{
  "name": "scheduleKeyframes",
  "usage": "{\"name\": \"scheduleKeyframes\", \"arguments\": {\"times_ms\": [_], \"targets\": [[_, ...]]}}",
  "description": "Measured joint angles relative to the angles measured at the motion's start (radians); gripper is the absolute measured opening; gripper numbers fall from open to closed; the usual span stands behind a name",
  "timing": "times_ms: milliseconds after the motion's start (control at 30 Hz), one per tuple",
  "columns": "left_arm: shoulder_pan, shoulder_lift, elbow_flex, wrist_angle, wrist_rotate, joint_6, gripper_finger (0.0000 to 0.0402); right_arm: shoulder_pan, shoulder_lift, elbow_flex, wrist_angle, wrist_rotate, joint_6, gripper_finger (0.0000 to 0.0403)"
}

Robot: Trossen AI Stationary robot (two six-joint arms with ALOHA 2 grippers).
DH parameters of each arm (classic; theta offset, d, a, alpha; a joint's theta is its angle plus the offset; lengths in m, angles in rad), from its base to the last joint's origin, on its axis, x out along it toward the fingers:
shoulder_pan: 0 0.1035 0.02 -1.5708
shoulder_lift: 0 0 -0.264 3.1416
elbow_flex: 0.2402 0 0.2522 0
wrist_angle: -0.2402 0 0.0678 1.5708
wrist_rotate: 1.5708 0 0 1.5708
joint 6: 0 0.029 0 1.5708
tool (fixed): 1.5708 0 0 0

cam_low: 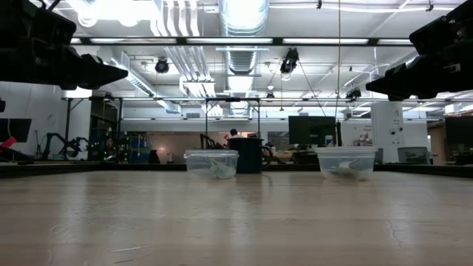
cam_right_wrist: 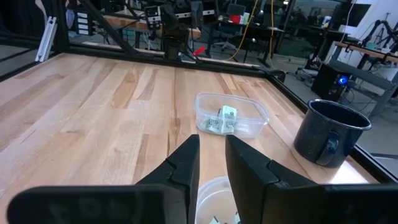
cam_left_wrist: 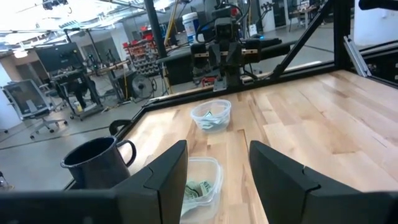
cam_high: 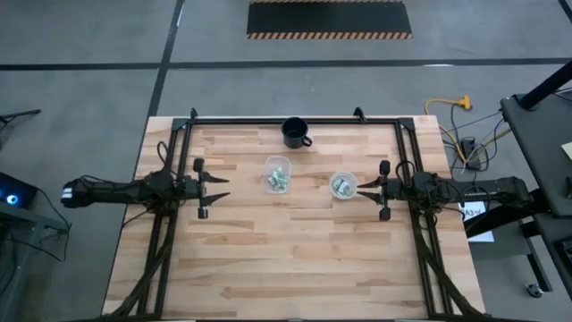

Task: Pick and place items into bin
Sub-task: Return to Home Position

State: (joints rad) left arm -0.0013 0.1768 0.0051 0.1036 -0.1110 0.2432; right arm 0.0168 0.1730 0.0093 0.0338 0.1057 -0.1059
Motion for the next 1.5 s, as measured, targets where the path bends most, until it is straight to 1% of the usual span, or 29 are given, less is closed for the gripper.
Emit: {"name": "scheduleKeyframes", "arguments": {"times_ms": [1500], "targets": [[0.000,0.017,0.000,0.000,0.000,0.000,0.0157,0.000,0.000,0.000,0.000,0.000,0.000,0.0068]]}}
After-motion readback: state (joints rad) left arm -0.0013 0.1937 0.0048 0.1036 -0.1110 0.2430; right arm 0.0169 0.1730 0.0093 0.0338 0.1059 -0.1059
